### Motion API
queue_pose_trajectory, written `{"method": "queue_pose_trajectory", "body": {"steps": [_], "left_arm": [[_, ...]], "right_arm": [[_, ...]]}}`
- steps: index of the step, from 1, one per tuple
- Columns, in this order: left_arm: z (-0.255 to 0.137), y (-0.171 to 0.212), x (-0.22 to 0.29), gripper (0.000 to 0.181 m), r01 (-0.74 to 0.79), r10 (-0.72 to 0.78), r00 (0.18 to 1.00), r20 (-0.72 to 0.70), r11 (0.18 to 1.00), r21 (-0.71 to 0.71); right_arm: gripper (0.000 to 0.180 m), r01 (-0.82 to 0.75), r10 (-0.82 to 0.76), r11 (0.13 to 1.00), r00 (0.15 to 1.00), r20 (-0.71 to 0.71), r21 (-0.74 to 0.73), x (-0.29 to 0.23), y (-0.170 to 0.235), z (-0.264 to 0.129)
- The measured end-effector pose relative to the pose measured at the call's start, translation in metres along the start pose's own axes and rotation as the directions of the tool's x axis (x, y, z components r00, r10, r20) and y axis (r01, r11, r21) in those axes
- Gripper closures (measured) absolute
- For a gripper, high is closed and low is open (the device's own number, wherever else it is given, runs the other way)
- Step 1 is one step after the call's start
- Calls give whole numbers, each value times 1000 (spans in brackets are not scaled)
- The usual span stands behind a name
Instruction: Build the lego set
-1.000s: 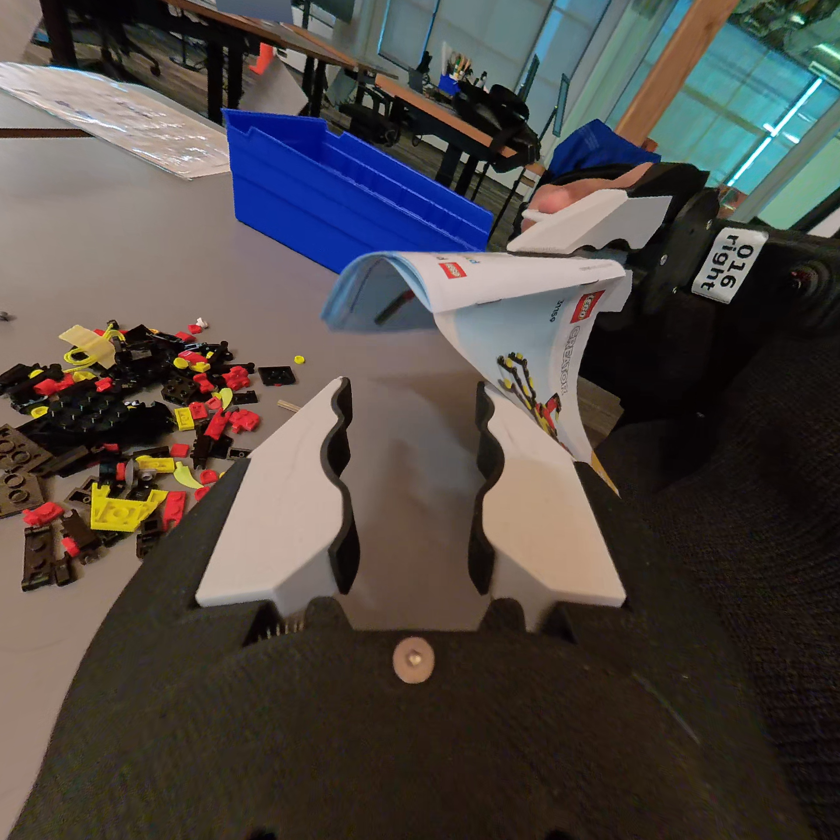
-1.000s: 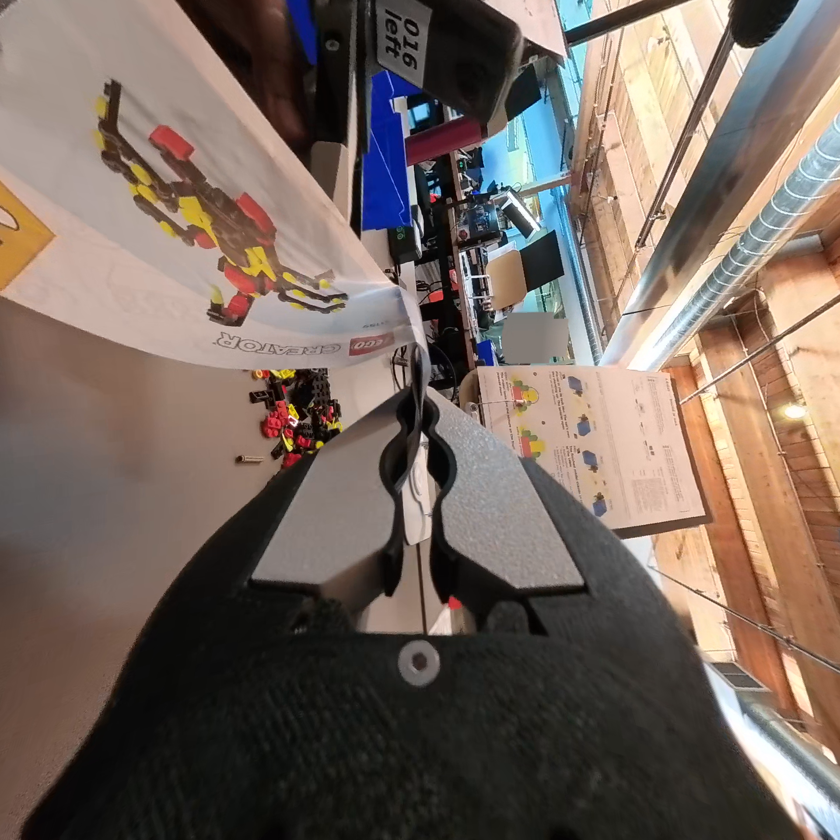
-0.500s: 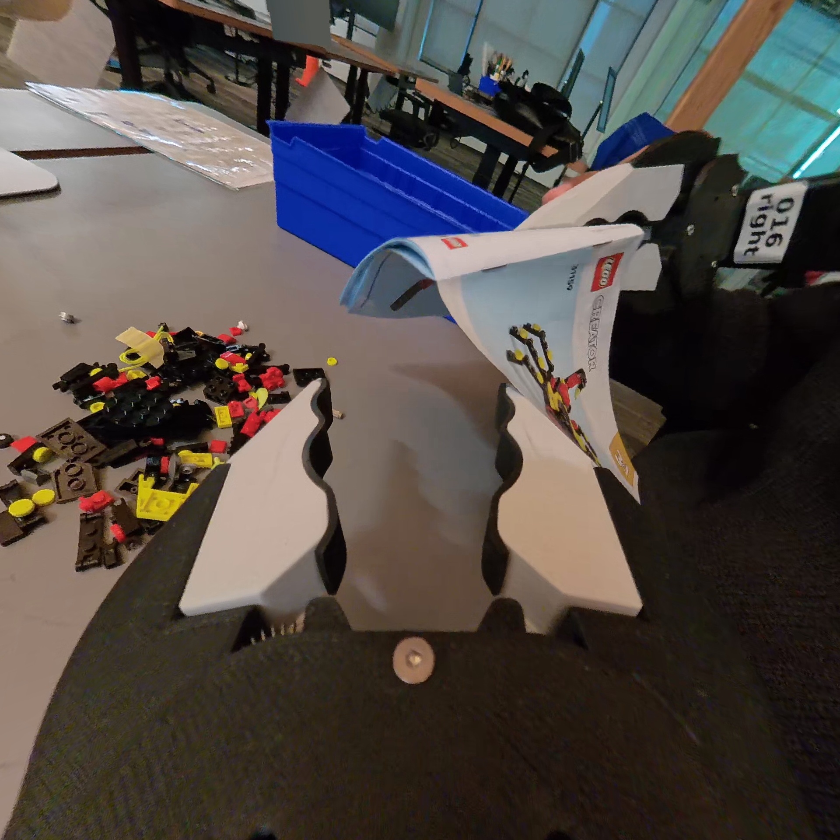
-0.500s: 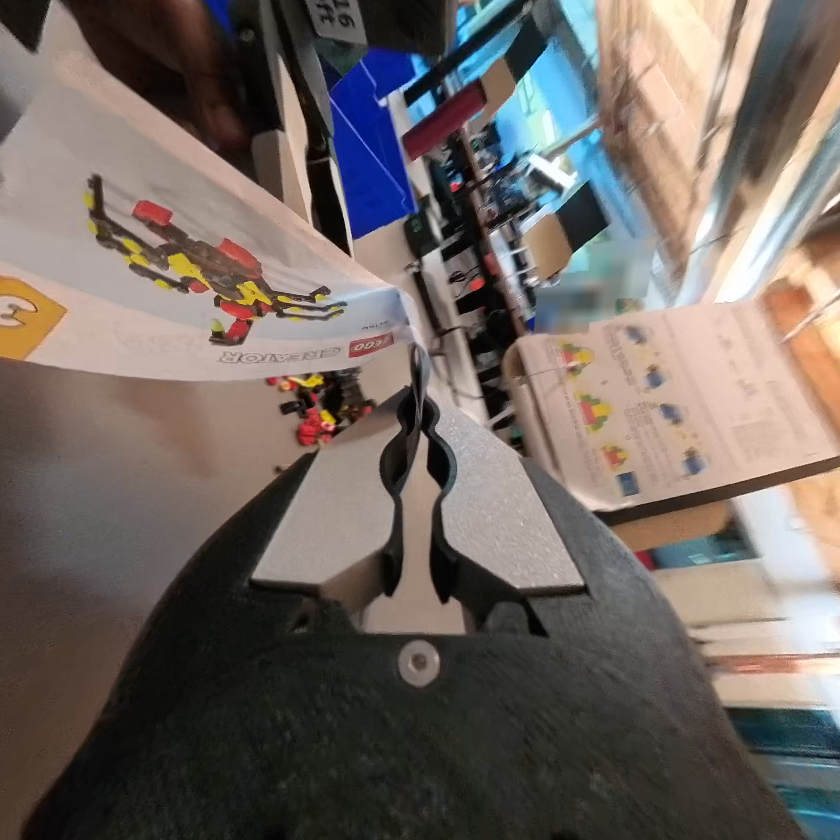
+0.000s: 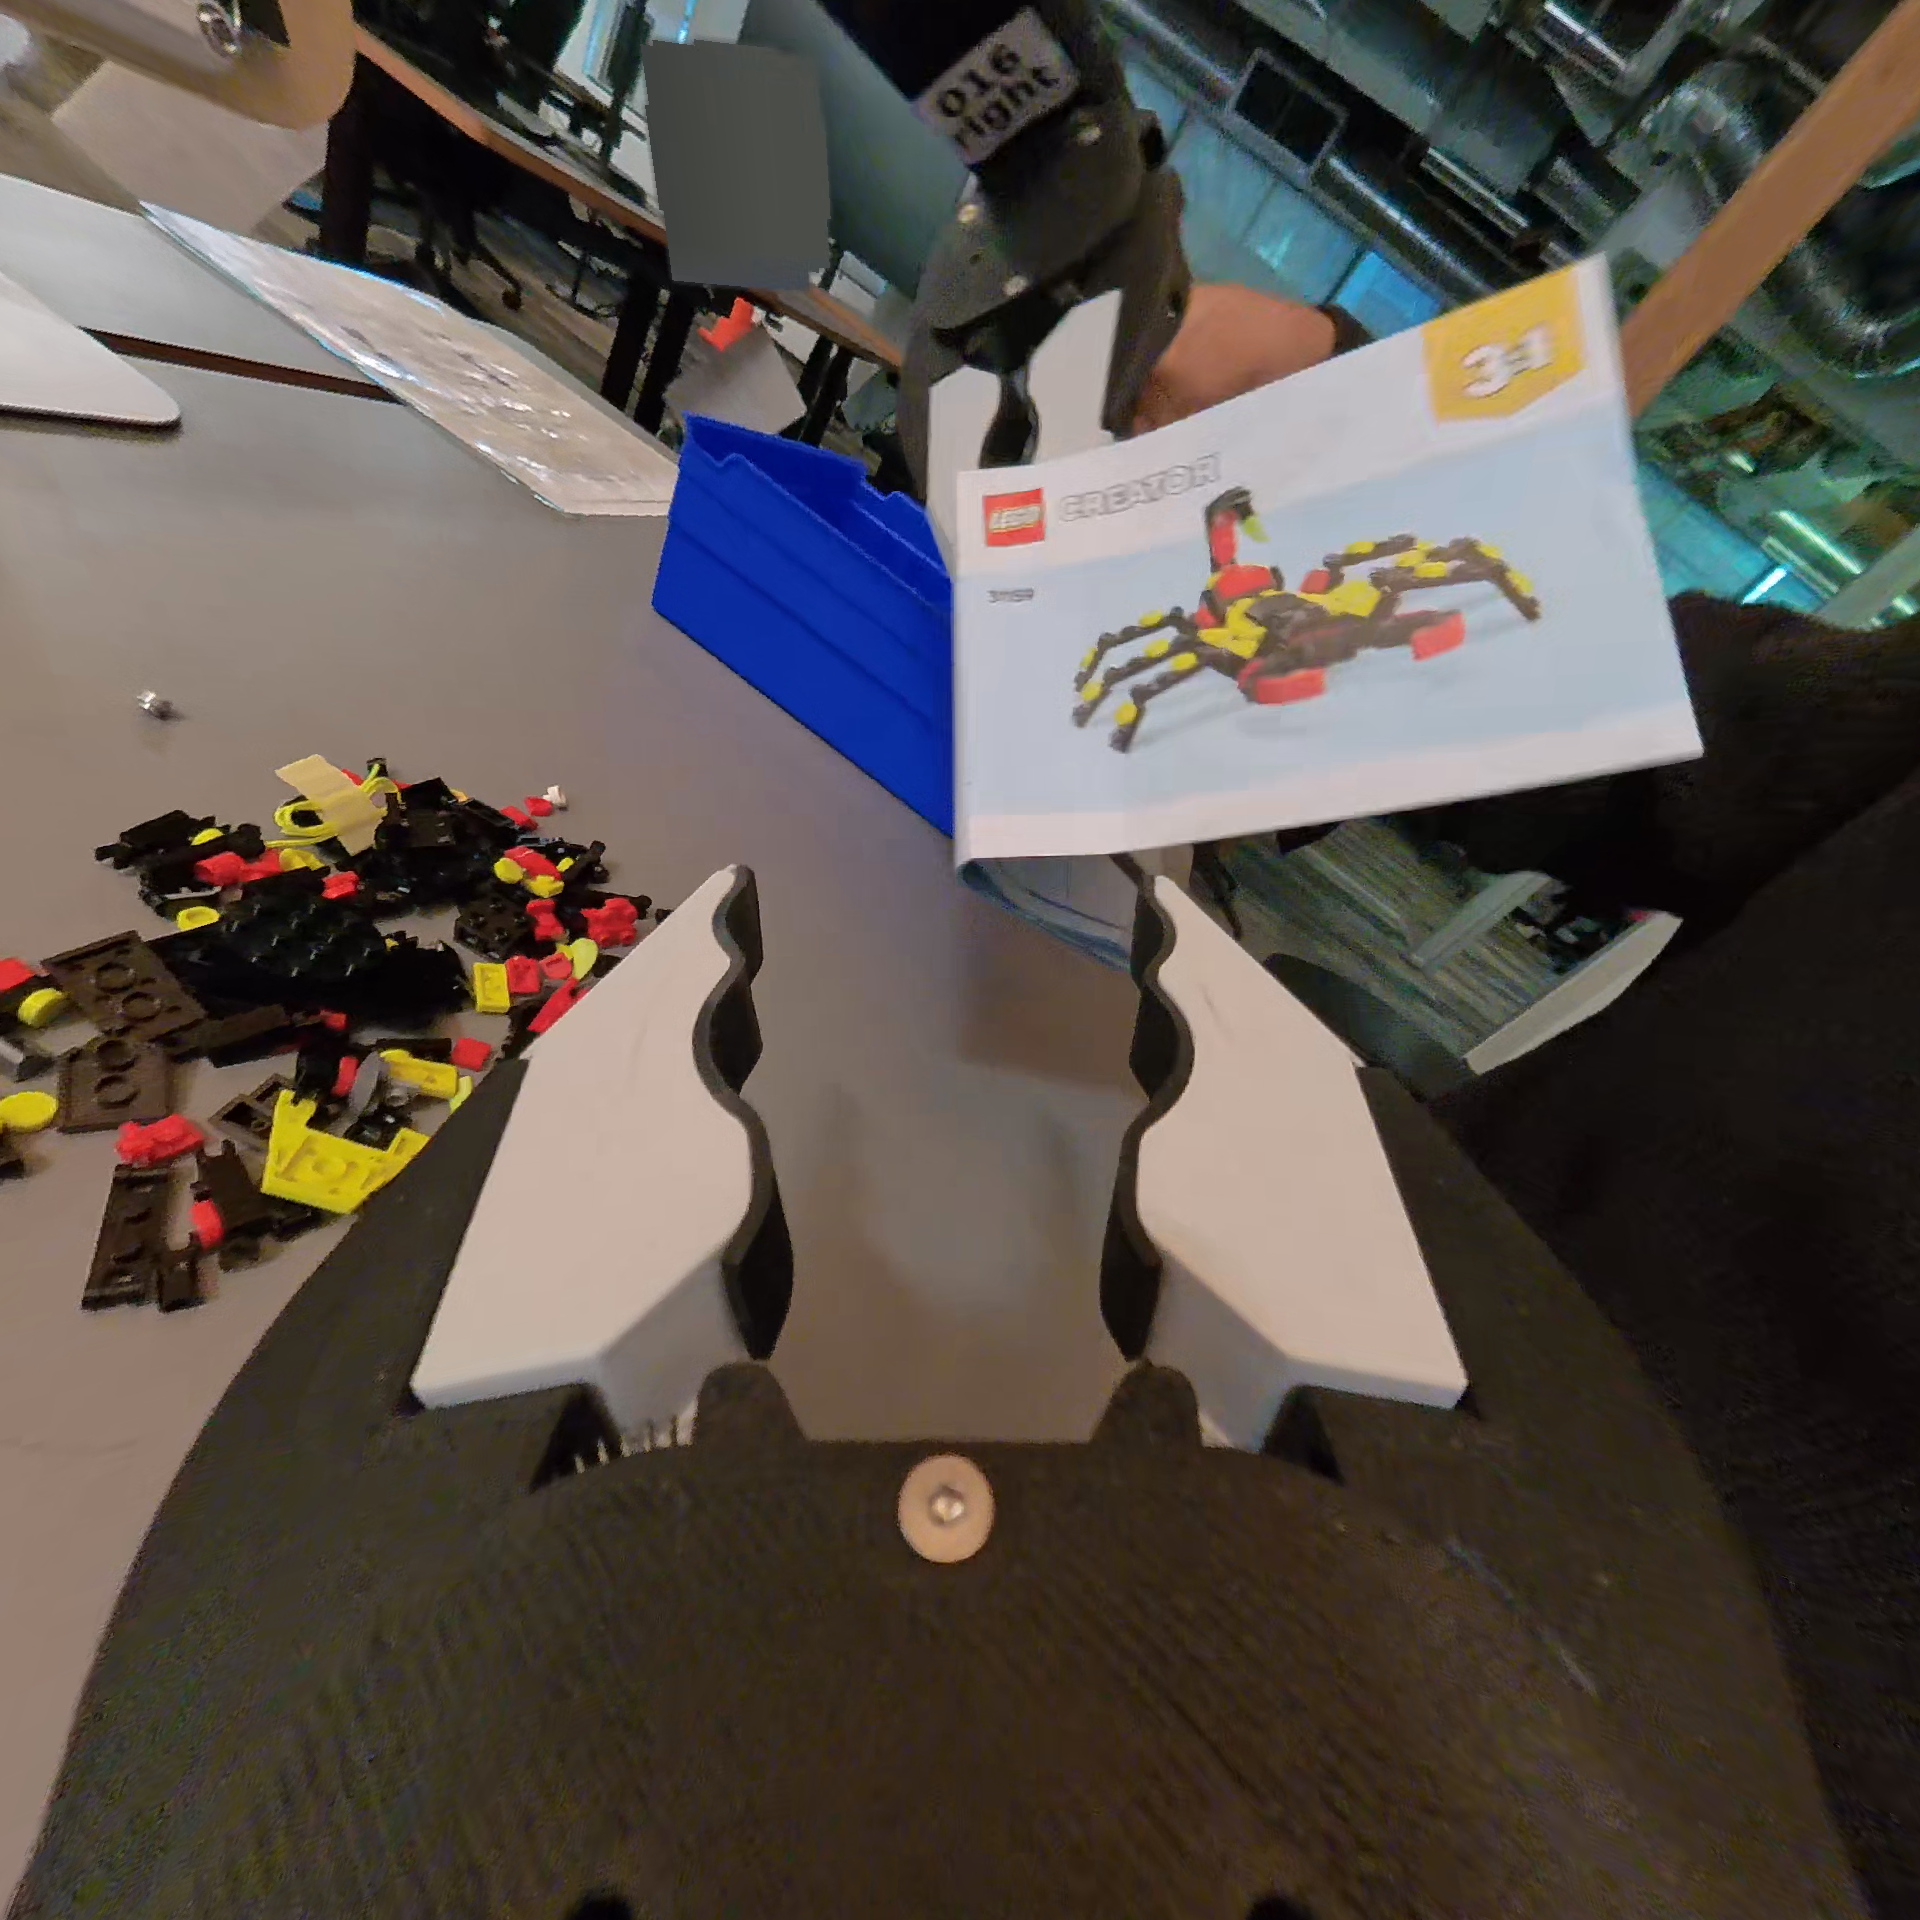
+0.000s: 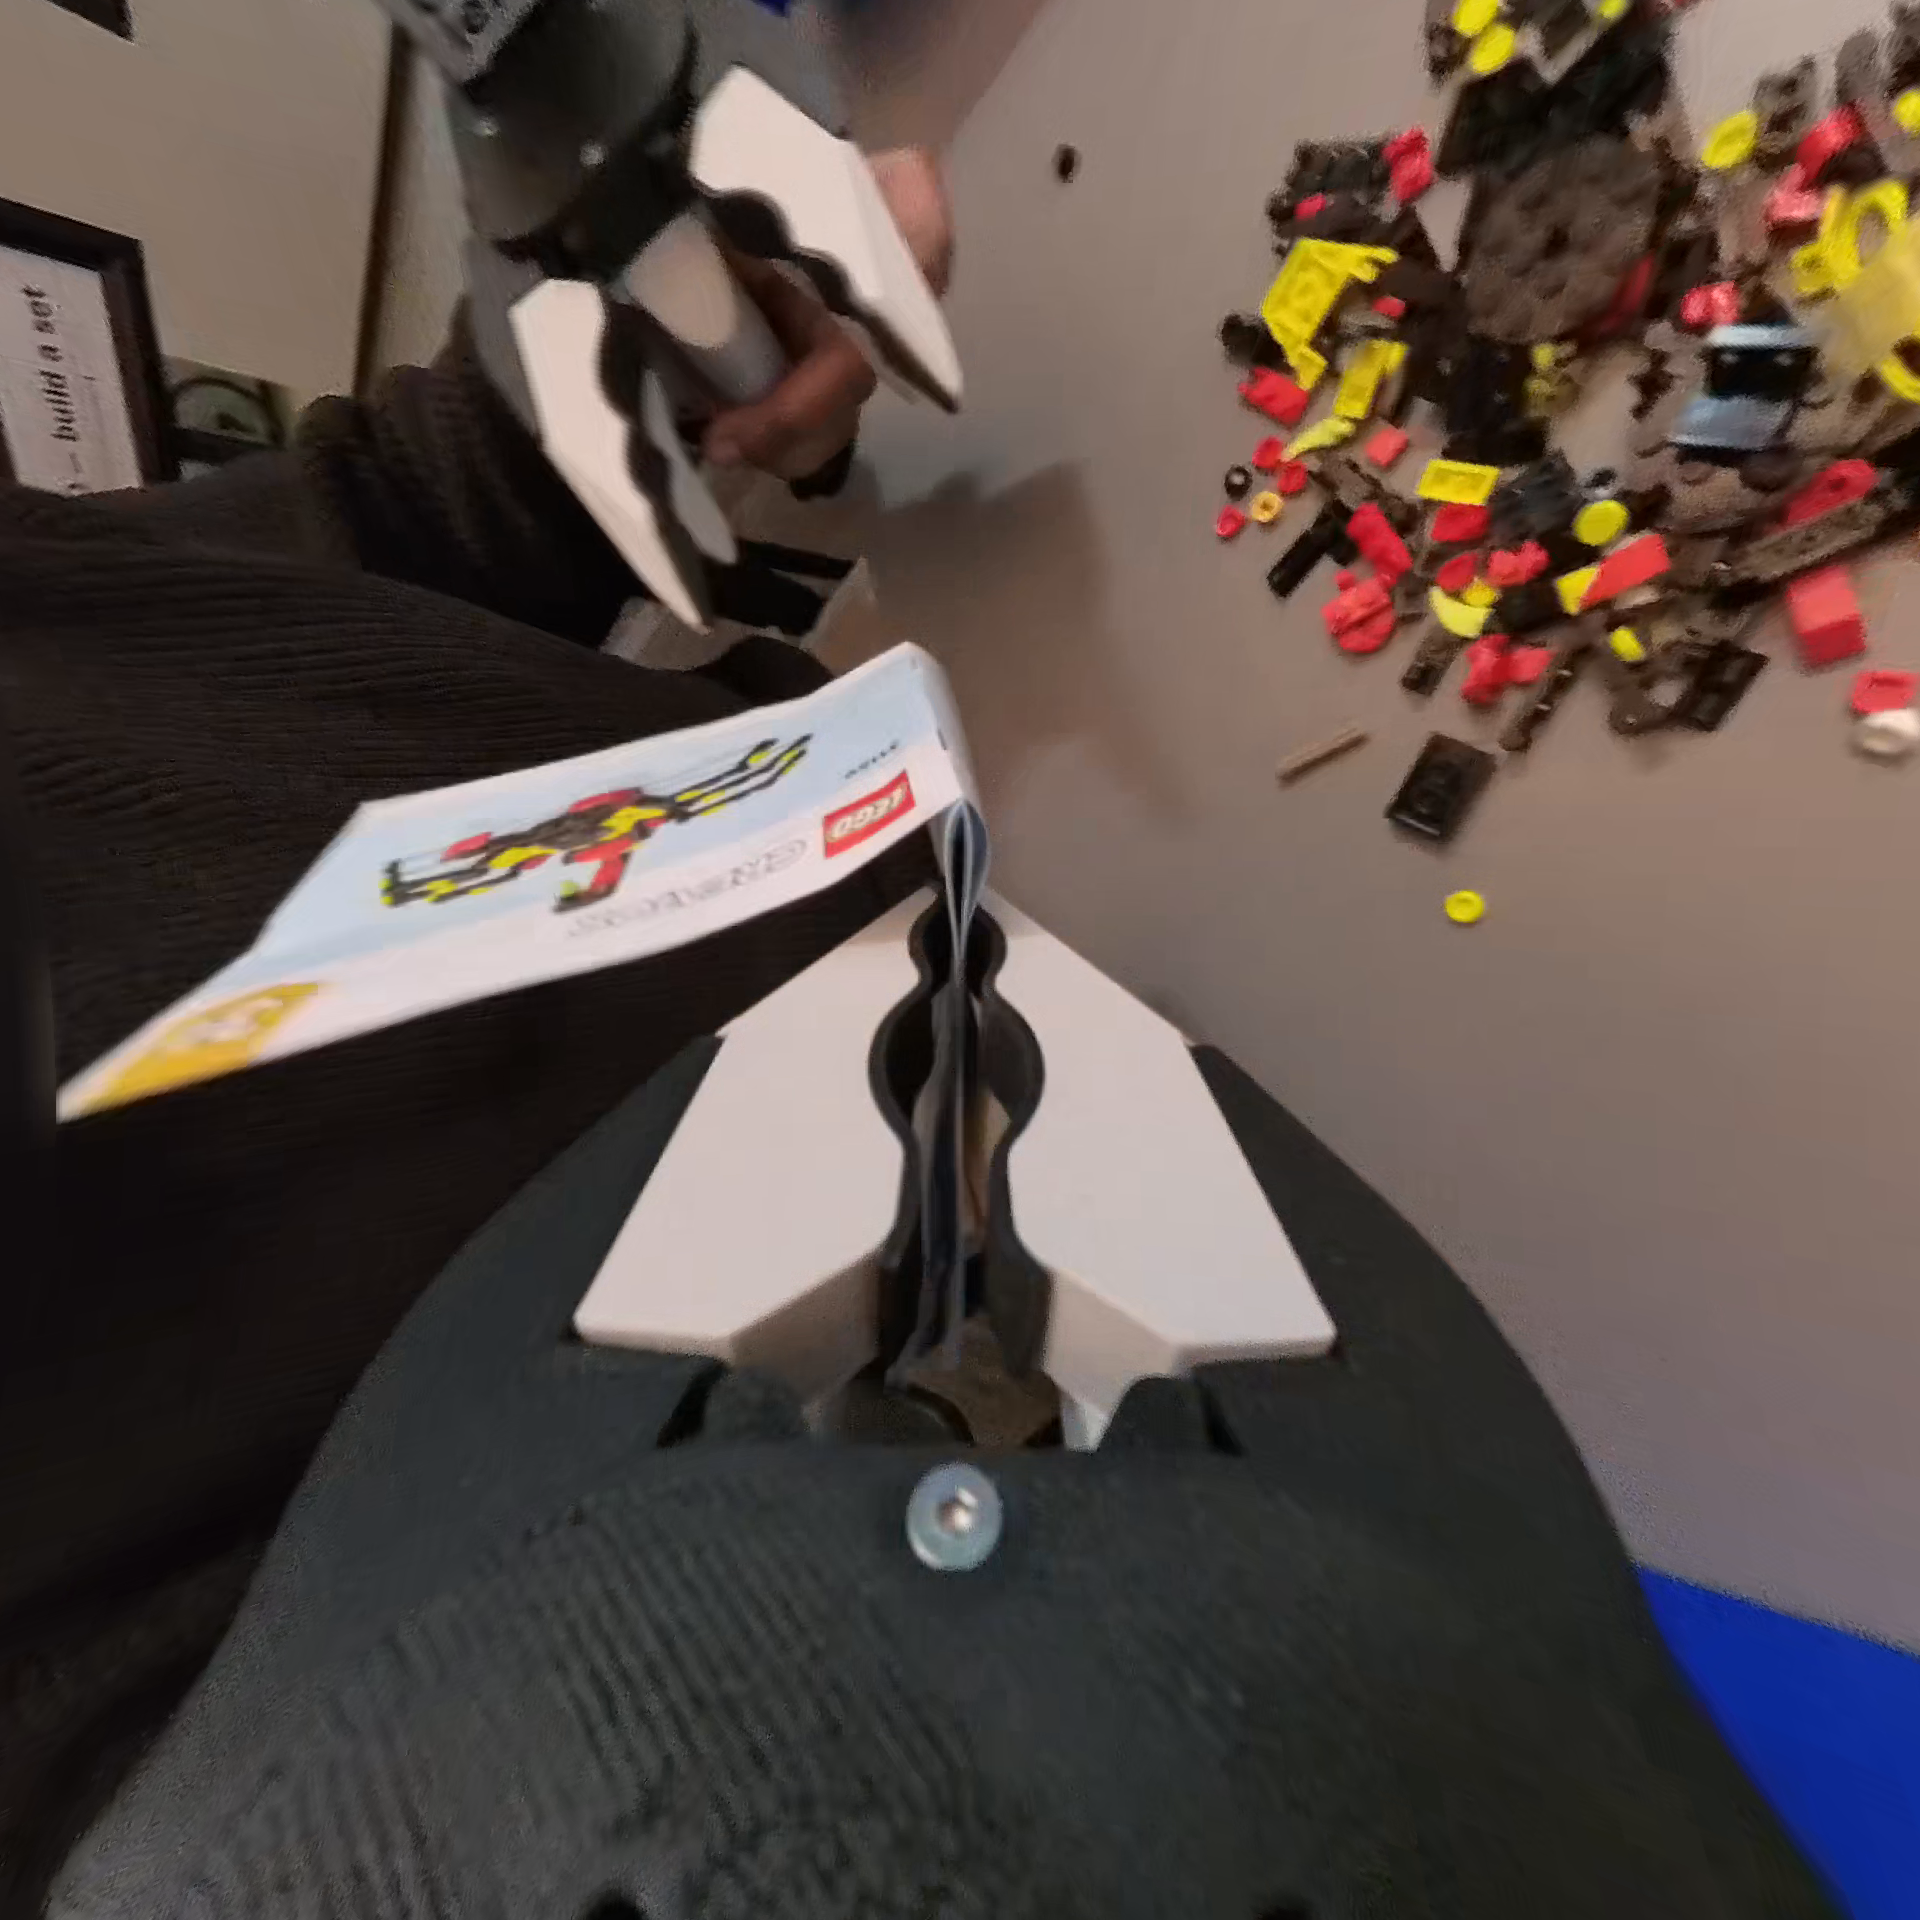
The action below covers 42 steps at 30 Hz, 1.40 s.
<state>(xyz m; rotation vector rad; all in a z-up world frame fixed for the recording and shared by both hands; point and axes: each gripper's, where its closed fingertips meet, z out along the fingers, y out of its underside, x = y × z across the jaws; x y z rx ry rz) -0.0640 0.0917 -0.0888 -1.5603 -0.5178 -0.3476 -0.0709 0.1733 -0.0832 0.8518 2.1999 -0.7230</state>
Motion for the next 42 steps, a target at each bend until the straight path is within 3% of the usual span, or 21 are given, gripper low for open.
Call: {"method": "queue_pose_trajectory", "body": {"steps": [4, 7, 9, 12, 15, 18, 24, 29, 36, 39, 42], "left_arm": [[-1, 9, -8, 110, -21, 22, 999, 32, 999, -37], [3, 23, -15, 99, -194, 211, 970, 121, 971, -138], [8, 27, -13, 93, -350, 382, 908, 170, 917, -190], [16, 19, 6, 96, -489, 508, 841, 184, 861, -144], [16, 15, 10, 120, -545, 562, 799, 213, 827, -139], [5, -1, 14, 181, -585, 575, 781, 242, 810, -37], [-16, -23, -20, 181, -360, 315, 884, 345, 930, 74], [-18, 0, -57, 174, -43, 24, 919, 395, 998, 39], [-15, 10, -60, 155, -8, 8, 921, 391, 1000, -3], [-10, 25, -63, 143, 60, -31, 932, 362, 996, -68], [-5, 31, -58, 141, 102, -71, 948, 311, 991, -86]], "right_arm": [[180, -53, 55, 998, 998, 41, -45, 9, -11, 10], [180, -57, 63, 997, 990, 126, -49, 1, -20, 24], [180, -61, 69, 996, 989, 130, -65, 3, -21, 33], [180, -85, 95, 994, 981, 171, -62, 2, -22, 44], [180, -100, 107, 994, 976, 189, -46, 0, -20, 47], [180, -106, 108, 994, 975, 192, -25, -1, -15, 46], [180, -114, 107, 993, 974, 200, 24, -4, -9, 38], [180, -109, 99, 993, 977, 189, 41, -2, -7, 32], [180, -108, 102, 993, 988, 113, 44, 24, -12, 5], [180, -136, 131, 986, 990, 58, 97, 50, -32, -32], [180, -149, 160, 977, 985, -65, 152, 90, -55, -73]]}}
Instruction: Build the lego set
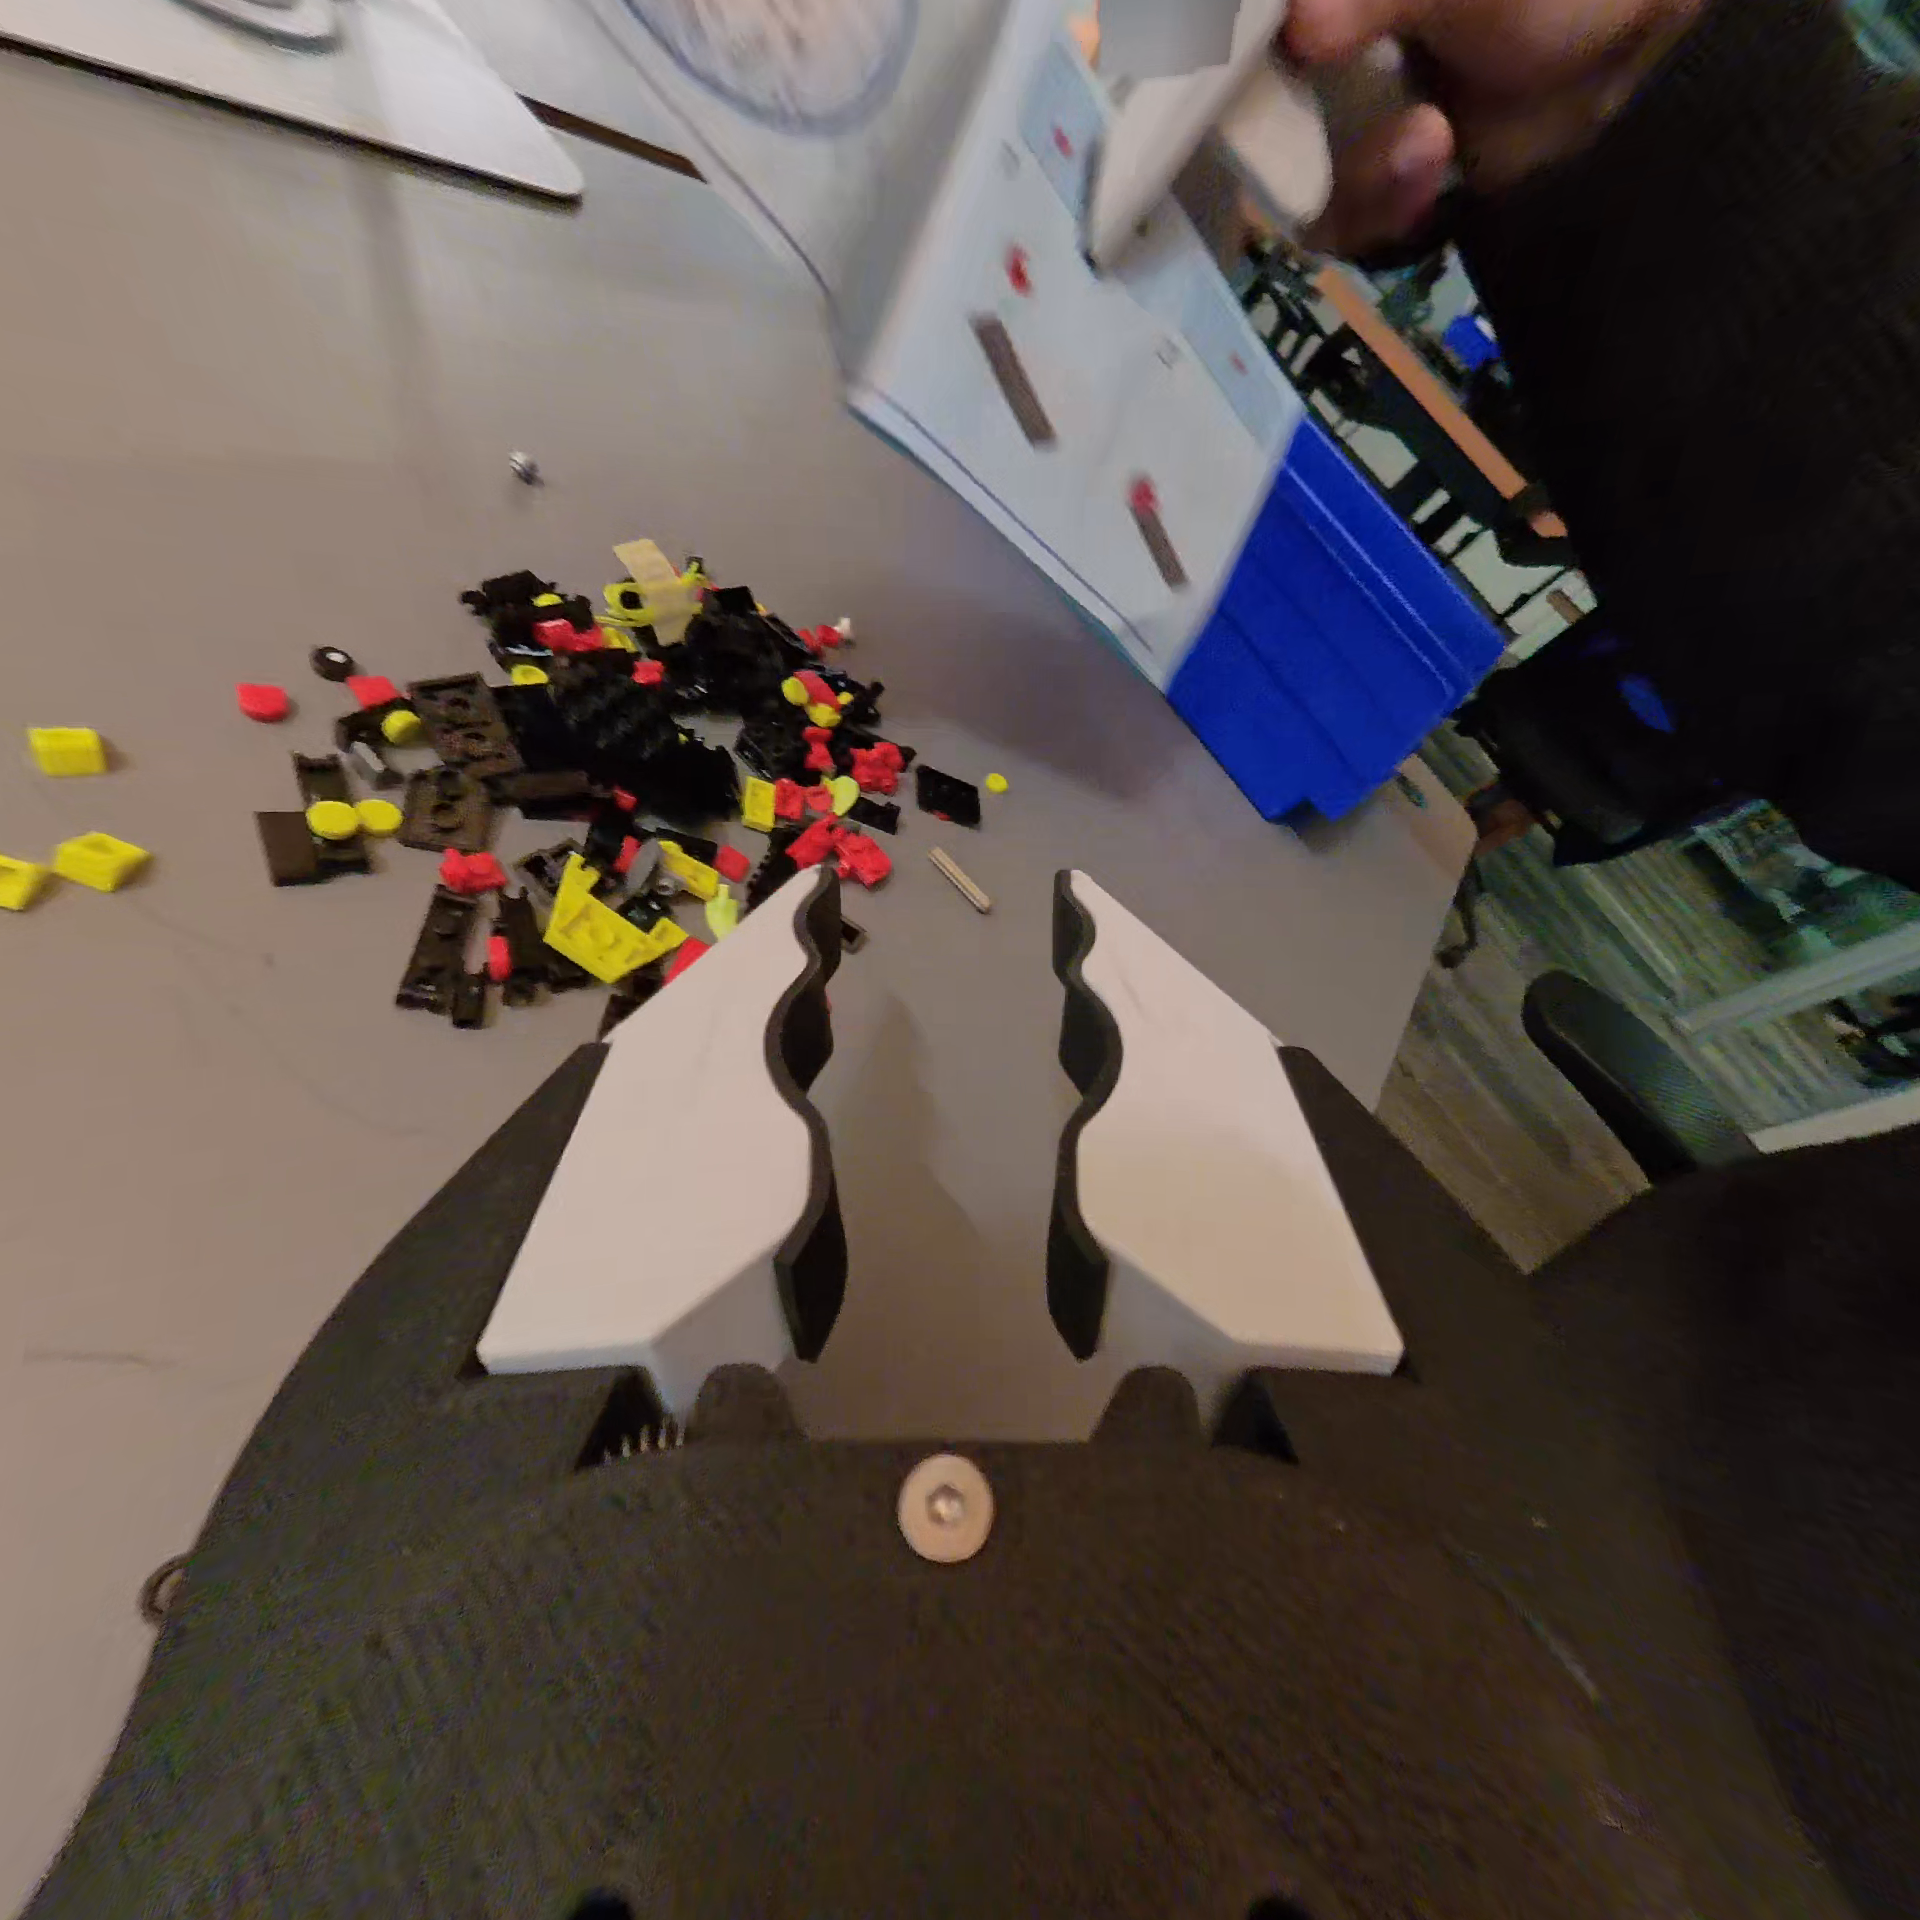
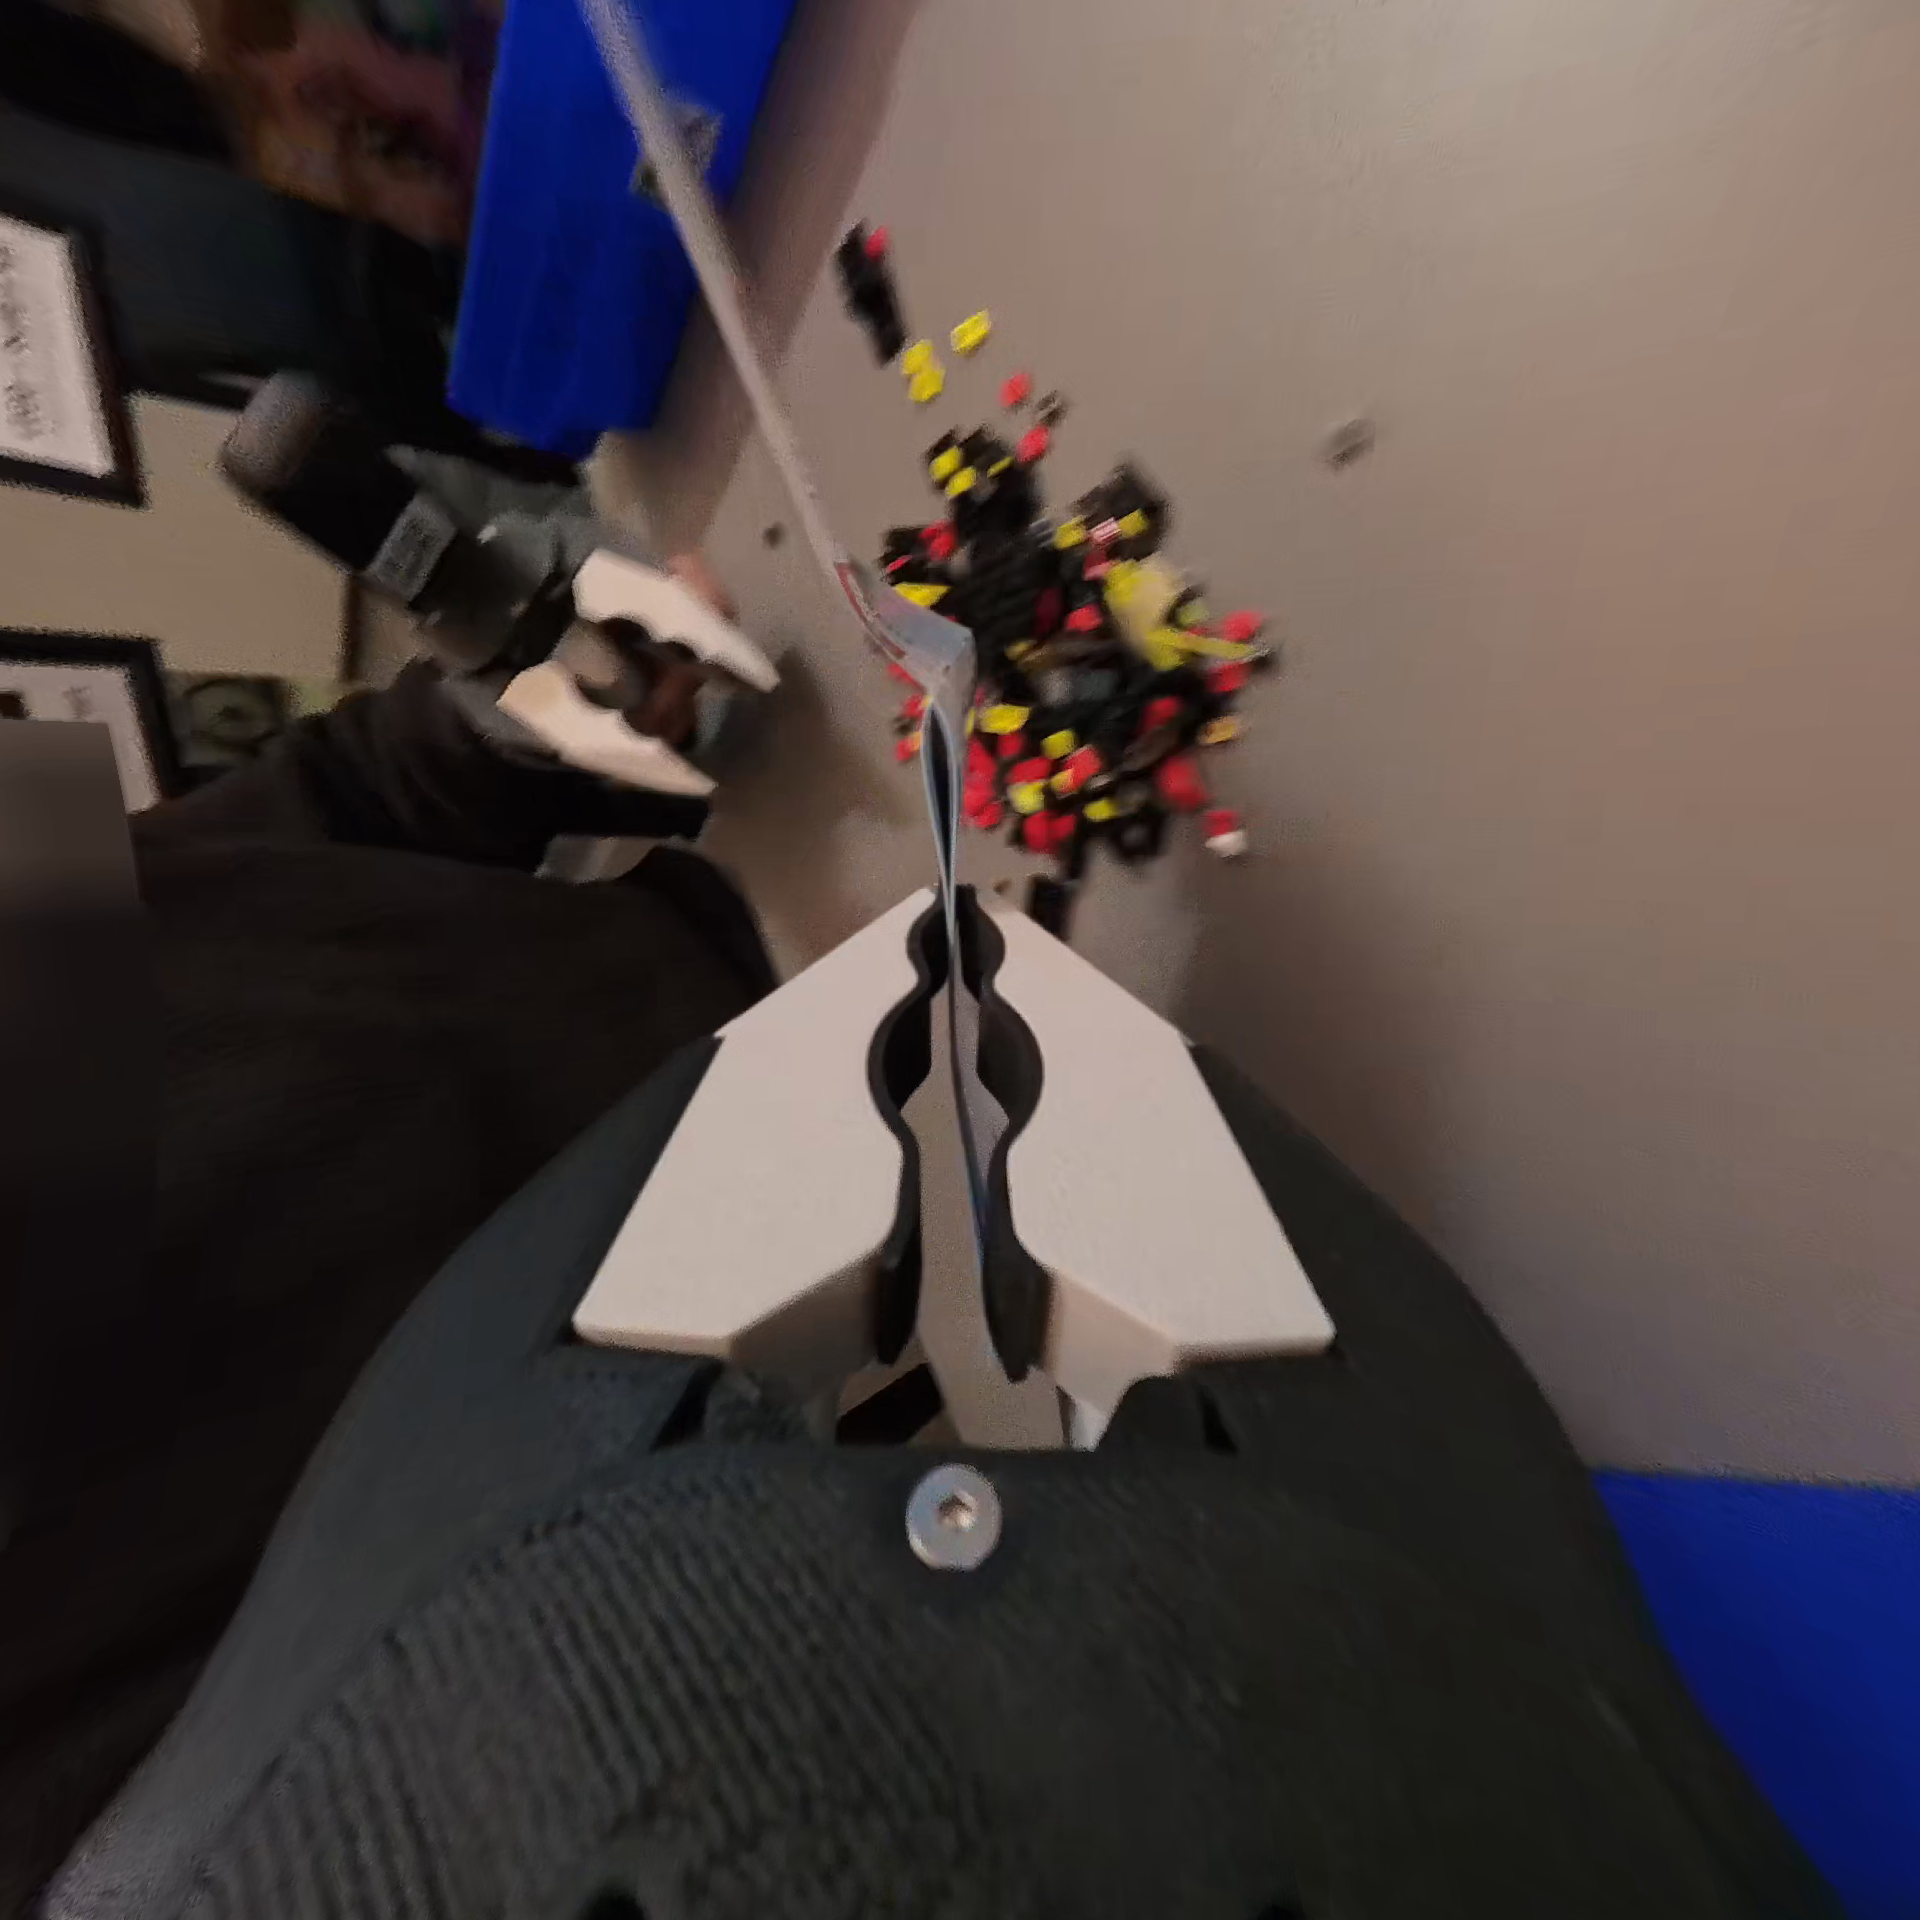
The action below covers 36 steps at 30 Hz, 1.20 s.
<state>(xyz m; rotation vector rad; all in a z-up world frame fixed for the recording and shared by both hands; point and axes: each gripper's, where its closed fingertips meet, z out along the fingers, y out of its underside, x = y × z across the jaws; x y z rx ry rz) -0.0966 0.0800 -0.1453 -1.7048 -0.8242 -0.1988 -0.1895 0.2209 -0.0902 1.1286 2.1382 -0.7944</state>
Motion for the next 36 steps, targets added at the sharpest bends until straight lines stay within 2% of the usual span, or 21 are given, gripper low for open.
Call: {"method": "queue_pose_trajectory", "body": {"steps": [4, 7, 11, 15, 19, 24, 26, 28, 32, 36], "left_arm": [[2, 4, 5, 144, -24, 23, 999, -34, 999, -22], [0, -6, 5, 148, -101, 101, 995, -5, 995, 28], [1, -10, 11, 150, -197, 197, 980, -12, 979, 51], [5, -10, 31, 153, -359, 365, 929, -69, 929, 86], [10, 0, 46, 154, -446, 453, 882, -132, 891, 81], [6, 0, 48, 154, -380, 391, 898, -201, 920, 94], [3, -3, 44, 154, -351, 364, 909, -202, 931, 101], [-1, -6, 43, 154, -324, 341, 917, -206, 939, 112], [-9, -12, 50, 160, -285, 316, 915, -253, 946, 151], [-10, -14, 45, 156, -273, 302, 927, -222, 949, 155]], "right_arm": [[180, 68, -61, 997, 973, -222, 26, 54, -44, -20], [180, 146, -170, 985, 914, -367, -92, 84, -57, -5], [180, 174, -308, 924, 866, -393, -340, 100, -60, 29], [171, 190, -445, 839, 779, -441, -511, 126, -78, 36], [154, 236, -547, 797, 674, -497, -556, 142, -101, 38], [134, 286, -606, 787, 527, -596, -547, 145, -116, 29], [132, 317, -605, 795, 480, -636, -517, 141, -119, 23], [133, 355, -561, 827, 472, -680, -436, 133, -120, 20], [135, 406, -387, 901, 598, -702, -151, 100, -89, 25], [139, 522, -295, 840, 669, -682, 149, 45, -39, 41]]}}
